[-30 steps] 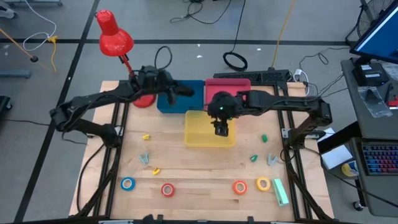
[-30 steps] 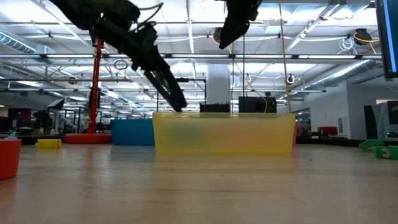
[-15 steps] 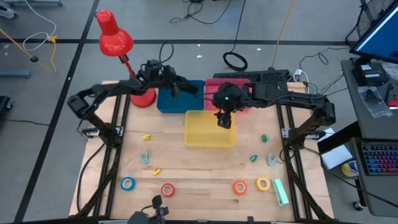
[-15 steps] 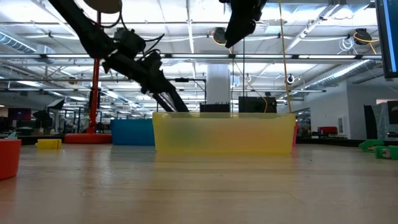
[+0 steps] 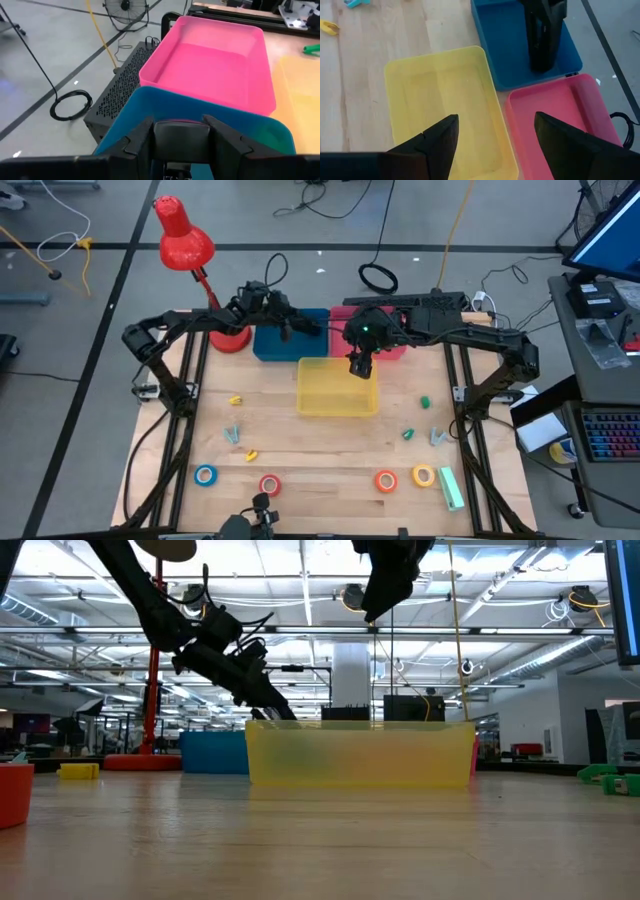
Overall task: Pick and place Stapler, Stapler remover, tape
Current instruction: Put the black stapler into the blue bin, then put the light blue stapler into the blue bin
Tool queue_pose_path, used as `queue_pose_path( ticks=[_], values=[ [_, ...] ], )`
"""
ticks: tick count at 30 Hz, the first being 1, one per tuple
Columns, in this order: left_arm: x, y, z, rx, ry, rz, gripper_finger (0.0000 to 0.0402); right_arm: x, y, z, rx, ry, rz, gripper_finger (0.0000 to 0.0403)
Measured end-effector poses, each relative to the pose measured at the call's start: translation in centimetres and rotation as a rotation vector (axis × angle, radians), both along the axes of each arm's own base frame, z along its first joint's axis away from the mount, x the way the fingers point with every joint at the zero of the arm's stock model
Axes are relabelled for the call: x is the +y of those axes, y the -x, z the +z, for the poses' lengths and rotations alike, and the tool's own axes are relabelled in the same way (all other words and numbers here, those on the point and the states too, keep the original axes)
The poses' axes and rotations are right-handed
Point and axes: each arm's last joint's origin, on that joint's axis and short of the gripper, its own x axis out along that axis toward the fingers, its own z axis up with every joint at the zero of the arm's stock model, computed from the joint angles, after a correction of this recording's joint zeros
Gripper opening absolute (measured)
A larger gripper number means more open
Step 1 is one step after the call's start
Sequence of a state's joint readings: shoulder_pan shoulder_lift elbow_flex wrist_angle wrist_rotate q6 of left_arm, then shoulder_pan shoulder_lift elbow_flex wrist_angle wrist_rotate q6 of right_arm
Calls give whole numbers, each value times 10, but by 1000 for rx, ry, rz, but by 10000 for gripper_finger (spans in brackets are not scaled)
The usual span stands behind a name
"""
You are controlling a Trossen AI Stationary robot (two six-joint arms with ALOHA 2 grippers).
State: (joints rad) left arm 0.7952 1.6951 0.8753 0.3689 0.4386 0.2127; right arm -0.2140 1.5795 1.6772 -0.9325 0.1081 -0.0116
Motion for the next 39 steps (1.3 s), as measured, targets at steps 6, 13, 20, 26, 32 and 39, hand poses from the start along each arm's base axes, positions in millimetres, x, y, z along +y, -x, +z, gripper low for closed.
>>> queue_pose_path(
  ticks=[6, 13, 20, 26, 32, 39],
  values=[
    [-2, 1, -3, 46, -8, -26, 148, -1, -1, 1, -10, -3, -3, 254],
    [-4, 5, -12, 134, 26, -17, 168, -1, -1, 1, -17, -2, -3, 254],
    [-10, 8, -23, 273, 49, 46, 193, -1, -1, 1, -17, -2, -3, 254],
    [-13, 9, -9, 231, 27, 56, 202, -1, -1, 1, -21, 0, -1, 254],
    [-24, 20, 34, 137, -15, 78, 196, -1, -2, 1, -26, -8, -12, 254],
    [-71, 39, 83, 74, 88, 56, 187, 4, 2, -2, 6, -81, -83, 254]
  ],
)
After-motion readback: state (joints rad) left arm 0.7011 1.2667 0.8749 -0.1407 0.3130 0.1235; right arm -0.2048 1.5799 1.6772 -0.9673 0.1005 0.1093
